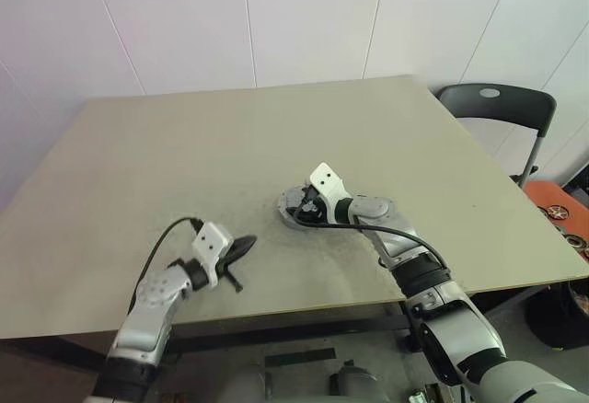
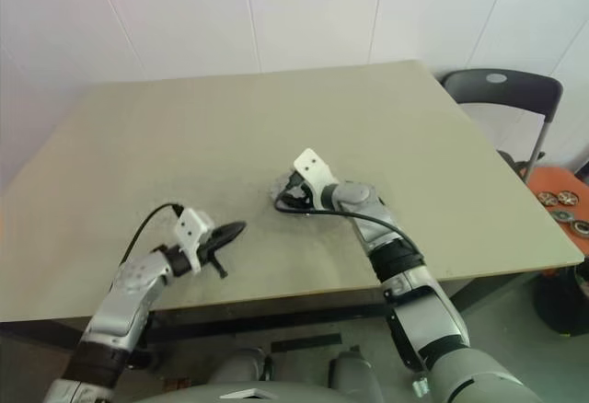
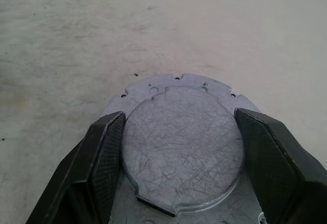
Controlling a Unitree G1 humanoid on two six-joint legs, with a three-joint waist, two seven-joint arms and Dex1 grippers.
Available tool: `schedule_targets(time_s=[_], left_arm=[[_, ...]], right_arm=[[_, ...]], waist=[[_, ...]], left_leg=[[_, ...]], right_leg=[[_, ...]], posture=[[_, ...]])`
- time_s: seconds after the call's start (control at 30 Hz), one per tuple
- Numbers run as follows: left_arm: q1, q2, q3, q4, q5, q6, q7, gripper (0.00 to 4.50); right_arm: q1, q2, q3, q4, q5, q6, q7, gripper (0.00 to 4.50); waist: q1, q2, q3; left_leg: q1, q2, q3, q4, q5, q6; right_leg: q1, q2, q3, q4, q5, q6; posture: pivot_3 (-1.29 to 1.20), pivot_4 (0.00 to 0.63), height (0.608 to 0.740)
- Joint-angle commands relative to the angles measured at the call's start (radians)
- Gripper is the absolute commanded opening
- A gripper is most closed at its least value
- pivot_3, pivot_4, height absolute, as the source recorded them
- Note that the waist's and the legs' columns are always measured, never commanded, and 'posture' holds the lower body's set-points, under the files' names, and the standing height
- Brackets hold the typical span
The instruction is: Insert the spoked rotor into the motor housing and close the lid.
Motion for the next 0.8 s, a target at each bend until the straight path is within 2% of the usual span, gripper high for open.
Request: schedule_targets(time_s=[0.03,0.17,0.4,0.73,0.8], left_arm=[[-0.112,-0.012,-0.007,0.041,0.002,-0.009,-0.003,0.00],[-0.240,-0.032,-0.021,0.134,0.004,-0.017,-0.034,0.00],[-0.375,-0.025,-0.088,0.309,0.053,-0.058,-0.123,0.00],[-0.496,-0.052,-0.146,0.498,0.173,-0.144,-0.085,0.00],[-0.502,-0.058,-0.150,0.516,0.182,-0.151,-0.082,0.00]], right_arm=[[0.049,-0.021,0.037,0.123,-0.072,0.031,-0.028,3.05],[0.052,-0.006,0.037,0.127,-0.067,0.010,-0.039,3.05],[0.071,0.018,0.025,0.098,-0.049,-0.007,-0.055,3.05],[0.109,0.068,-0.041,-0.042,0.043,0.101,-0.024,3.05],[0.128,0.065,-0.040,-0.101,0.076,0.145,0.021,3.78]], waist=[[-0.001,0.000,0.000],[-0.003,0.000,0.000],[-0.014,-0.001,0.000],[-0.023,-0.002,-0.001],[-0.024,-0.002,-0.001]], left_leg=[[0.002,0.000,0.000,0.000,0.000,0.000],[0.011,0.000,0.000,-0.001,0.000,0.000],[0.011,0.000,0.000,-0.001,0.000,0.000],[0.010,0.000,-0.001,-0.003,0.000,0.000],[0.009,0.000,-0.001,-0.003,-0.001,0.001]], right_leg=[[0.001,0.000,0.000,0.000,0.000,0.000],[0.011,0.001,0.000,-0.001,-0.001,0.002],[0.013,0.002,0.001,0.000,-0.001,0.002],[0.012,0.002,0.001,0.001,0.000,0.008],[0.012,0.002,0.002,0.002,-0.001,0.011]], posture=[[0.00,0.000,0.740],[0.00,0.000,0.740],[0.00,0.000,0.740],[0.00,0.000,0.740],[0.00,0.000,0.740]])
